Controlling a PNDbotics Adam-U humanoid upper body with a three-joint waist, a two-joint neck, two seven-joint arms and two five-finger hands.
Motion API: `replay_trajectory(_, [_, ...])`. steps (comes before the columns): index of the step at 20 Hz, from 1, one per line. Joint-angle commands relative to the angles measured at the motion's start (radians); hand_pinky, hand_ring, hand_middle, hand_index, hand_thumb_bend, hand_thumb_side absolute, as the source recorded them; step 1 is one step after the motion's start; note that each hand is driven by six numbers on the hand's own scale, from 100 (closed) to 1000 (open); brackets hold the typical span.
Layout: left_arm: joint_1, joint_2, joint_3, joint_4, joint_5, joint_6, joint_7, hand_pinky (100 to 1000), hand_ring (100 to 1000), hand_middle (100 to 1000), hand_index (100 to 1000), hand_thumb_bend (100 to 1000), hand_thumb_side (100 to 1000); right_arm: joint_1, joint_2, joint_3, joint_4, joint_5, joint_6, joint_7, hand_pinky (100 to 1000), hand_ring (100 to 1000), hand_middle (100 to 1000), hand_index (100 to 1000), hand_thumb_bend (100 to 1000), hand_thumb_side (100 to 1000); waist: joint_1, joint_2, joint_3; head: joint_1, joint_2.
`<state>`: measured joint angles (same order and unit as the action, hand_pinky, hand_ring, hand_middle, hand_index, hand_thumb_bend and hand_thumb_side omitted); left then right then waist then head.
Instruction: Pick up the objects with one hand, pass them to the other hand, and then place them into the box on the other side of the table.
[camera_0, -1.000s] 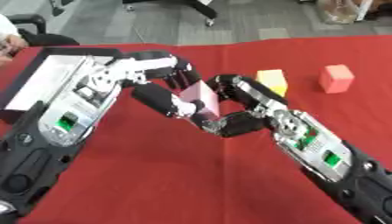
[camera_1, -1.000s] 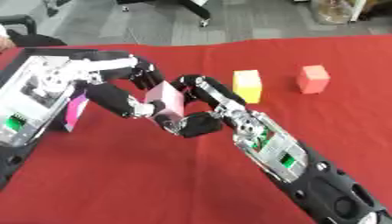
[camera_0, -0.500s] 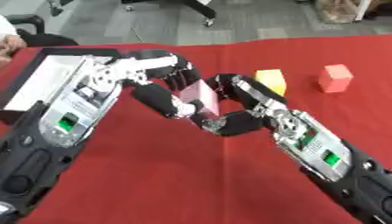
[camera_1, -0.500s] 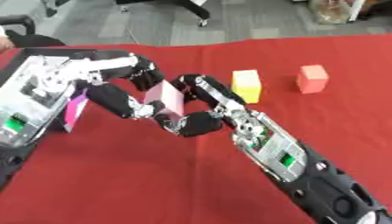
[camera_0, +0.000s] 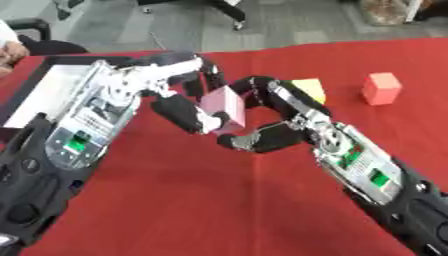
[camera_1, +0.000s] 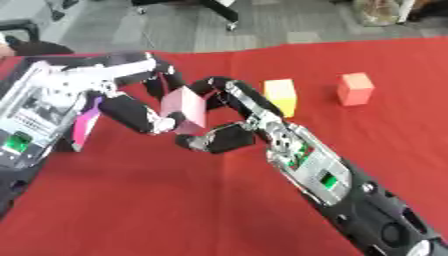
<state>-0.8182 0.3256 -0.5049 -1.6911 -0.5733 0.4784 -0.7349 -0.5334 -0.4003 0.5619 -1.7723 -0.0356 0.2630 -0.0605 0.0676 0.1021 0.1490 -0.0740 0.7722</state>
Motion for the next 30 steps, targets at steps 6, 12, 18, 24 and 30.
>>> replay_trajectory(6, [-0.016,0.03,0.021,-0.013,-0.061,0.072,-0.095,719,569,483,533,100,119,-0.012,-0.005,-0.013,0.007,0.088,-0.018,0.04,825,781,885,890,708,302,0.009,-0.005,0.0,0.002,-0.002])
replay_trajectory(12, [-0.01,0.07,0.054,-0.023,-0.095,0.064,-0.07,722,570,481,532,100,108,0.002,-0.01,-0.014,0.032,0.15,0.01,0.052,829,790,899,894,712,333,0.01,-0.007,0.0,0.004,-0.002])
replay_trajectory(18, [0.017,0.179,0.146,-0.024,-0.074,0.104,0.009,730,563,485,532,100,109,0.018,-0.038,-0.013,0.012,0.159,0.023,0.056,831,791,898,891,697,330,0.006,-0.005,-0.001,0.011,-0.002])
replay_trajectory(24, [0.014,0.289,0.243,0.053,-0.057,0.156,0.121,731,565,483,536,100,100,0.027,-0.067,-0.022,-0.044,0.145,0.026,0.068,833,788,895,884,676,305,-0.012,0.004,-0.013,0.052,-0.002])
replay_trajectory(30, [0.014,0.394,0.316,0.237,-0.091,0.174,0.215,733,575,486,542,100,100,0.032,-0.115,-0.069,-0.161,0.087,0.04,0.036,834,785,894,882,630,300,-0.028,0.018,-0.031,0.119,-0.002])
